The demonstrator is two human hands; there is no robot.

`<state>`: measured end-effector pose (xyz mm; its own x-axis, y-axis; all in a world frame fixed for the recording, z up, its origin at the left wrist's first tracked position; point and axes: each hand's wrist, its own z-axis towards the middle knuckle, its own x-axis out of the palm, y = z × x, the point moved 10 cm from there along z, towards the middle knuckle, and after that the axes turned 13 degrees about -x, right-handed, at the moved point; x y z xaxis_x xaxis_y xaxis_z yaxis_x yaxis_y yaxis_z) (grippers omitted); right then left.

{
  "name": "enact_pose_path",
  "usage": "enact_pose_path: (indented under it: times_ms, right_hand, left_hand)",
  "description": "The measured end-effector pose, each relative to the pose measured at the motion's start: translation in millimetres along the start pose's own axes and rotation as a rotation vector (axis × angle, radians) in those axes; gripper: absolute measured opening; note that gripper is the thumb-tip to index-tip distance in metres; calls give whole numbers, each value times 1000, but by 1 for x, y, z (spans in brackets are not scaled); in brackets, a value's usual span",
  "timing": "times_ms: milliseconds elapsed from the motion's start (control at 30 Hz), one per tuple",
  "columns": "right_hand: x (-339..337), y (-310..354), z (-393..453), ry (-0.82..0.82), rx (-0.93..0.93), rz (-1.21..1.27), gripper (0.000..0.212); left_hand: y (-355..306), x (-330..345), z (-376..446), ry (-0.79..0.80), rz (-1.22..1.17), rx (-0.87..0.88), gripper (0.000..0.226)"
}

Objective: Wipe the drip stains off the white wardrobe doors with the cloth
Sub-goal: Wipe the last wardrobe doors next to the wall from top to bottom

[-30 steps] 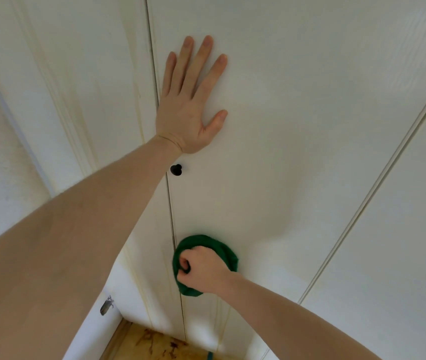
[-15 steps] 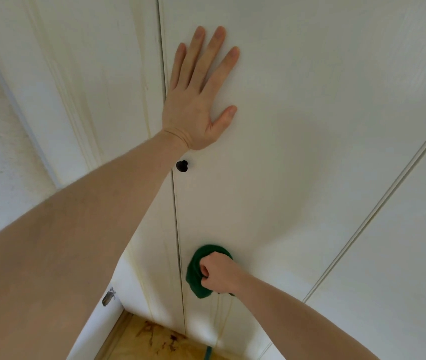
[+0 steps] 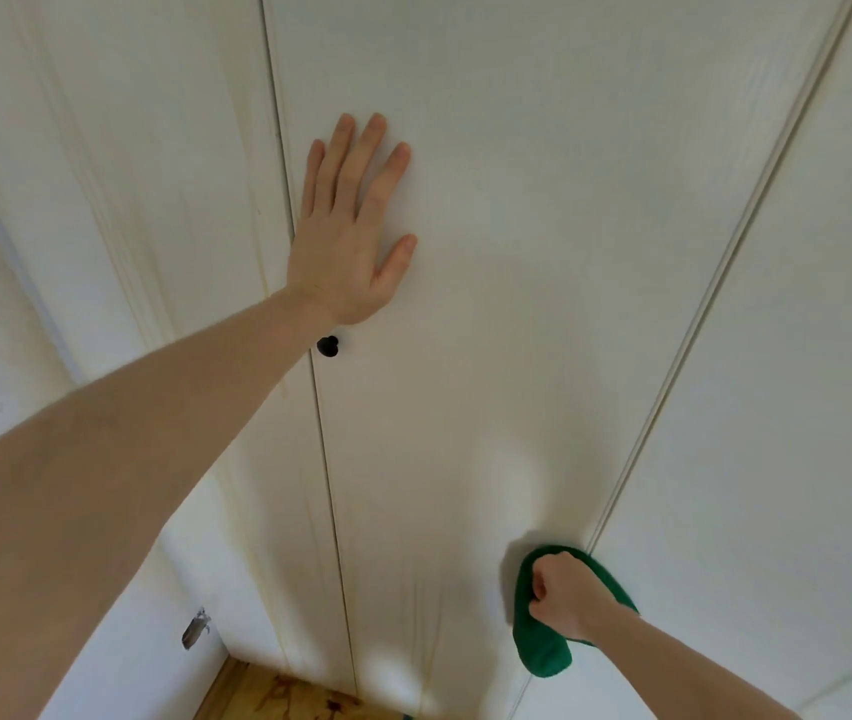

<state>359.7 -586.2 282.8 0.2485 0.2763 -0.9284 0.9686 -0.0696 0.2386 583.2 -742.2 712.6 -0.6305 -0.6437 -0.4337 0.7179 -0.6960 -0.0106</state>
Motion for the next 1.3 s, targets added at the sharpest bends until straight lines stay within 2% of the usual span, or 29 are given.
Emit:
enact_pose_path:
  times_ms: [100, 233, 367, 467, 567, 733, 800, 900, 967, 1067, 1200, 1300]
  right_hand:
    - [-15, 7, -3, -60, -13, 41, 30]
    - [-31, 17, -1, -129, -22, 106, 29]
    - [-38, 32, 10, -166, -37, 168, 25]
    - [-42, 49, 23, -174, -57, 222, 23]
    - [-51, 77, 34, -210, -111, 285, 23]
    - [-76, 106, 33, -362, -163, 474, 25]
    - [-85, 109, 28, -352, -183, 561, 26]
    - [-96, 107, 16, -315, -200, 688, 25]
    - [-103, 98, 7, -324, -188, 743, 24]
    - [-112, 81, -11, -356, -176, 779, 26]
    - [-128, 55, -41, -468, -187, 766, 31]
    - [-136, 32, -60, -570, -185, 717, 33]
  left_hand:
    - [-10, -11, -8, 61, -64, -86, 72]
    - [-57, -33, -67, 141, -296, -20, 64]
    - [-82, -7, -180, 511, -374, -74, 53]
    - [-68, 34, -261, 825, -312, -277, 48]
    - [-47, 68, -327, 1047, -296, -539, 51]
    - [-46, 103, -388, 1230, -361, -805, 86]
    - [-60, 114, -396, 1207, -443, -877, 102]
    - [-79, 126, -386, 998, -581, -1077, 99]
    - [-96, 131, -372, 859, -675, -1175, 80]
    - [-109, 142, -357, 694, -843, -1376, 28]
    - [-72, 128, -357, 405, -827, -1656, 17]
    - [-28, 100, -359, 209, -768, -1693, 10]
